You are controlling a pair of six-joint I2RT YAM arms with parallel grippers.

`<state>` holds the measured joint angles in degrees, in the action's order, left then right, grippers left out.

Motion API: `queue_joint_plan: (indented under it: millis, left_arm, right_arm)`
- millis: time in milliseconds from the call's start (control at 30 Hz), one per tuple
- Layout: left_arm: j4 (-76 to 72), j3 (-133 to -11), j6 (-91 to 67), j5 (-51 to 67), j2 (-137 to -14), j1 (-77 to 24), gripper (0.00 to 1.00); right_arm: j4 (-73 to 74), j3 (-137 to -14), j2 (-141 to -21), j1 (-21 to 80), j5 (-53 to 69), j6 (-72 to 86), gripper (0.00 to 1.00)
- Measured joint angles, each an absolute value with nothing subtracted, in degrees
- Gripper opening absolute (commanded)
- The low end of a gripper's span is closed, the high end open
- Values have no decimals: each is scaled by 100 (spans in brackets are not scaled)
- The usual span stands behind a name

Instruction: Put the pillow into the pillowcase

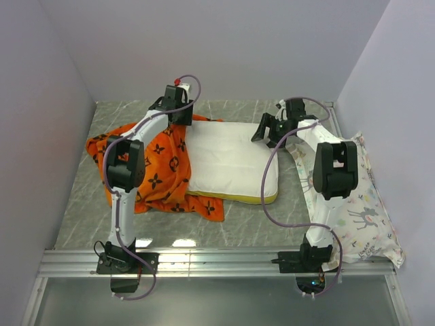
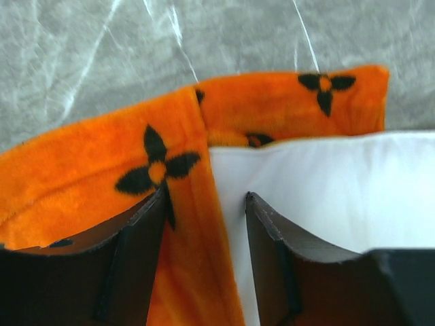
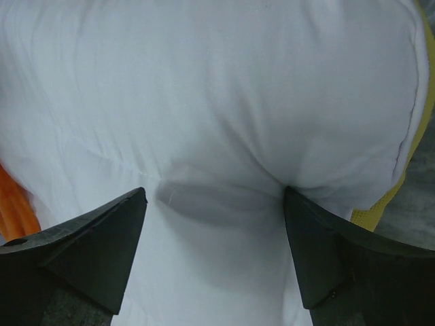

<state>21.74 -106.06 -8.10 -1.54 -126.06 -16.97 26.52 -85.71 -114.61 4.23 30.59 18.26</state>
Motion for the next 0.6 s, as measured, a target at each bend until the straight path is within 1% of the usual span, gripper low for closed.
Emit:
queue_joint_plan:
  millis: [133, 300, 333, 367, 433, 500, 567, 600]
  left_arm:
    - [2064, -10656, -856, -255, -12709, -1697, 57]
    - [1997, -10713, -899, -357, -12827, -1697, 55]
    - [1997, -10781, -910, -412, -12892, -1697, 53]
    - [2003, -10849, -917, -458, -12960, -1697, 48]
    - [2051, -11028, -945, -589, -13133, -1697, 45]
    - [2095, -11212, -980, -694, -13316, -1697, 44]
    - [2102, -11262, -1007, -762, -13391, -1695, 40]
    - [2104, -11264, -1028, -790, -13399, -1695, 38]
  right_arm:
    - [2657, -8571, -11461, 456, 3070, 1785, 88]
    - [2665, -8571, -11461, 464, 3070, 1699, 86]
    - [2665, -8571, -11461, 464, 3070, 1678, 85]
    - [2665, -8569, -11461, 464, 3070, 1658, 84]
    - [2659, -8552, -11461, 464, 3068, 1608, 80]
    - [2637, -8510, -11461, 464, 3072, 1573, 76]
    - [2620, -8471, -11461, 464, 3094, 1533, 73]
    - [2620, -8464, -11461, 469, 3100, 1522, 70]
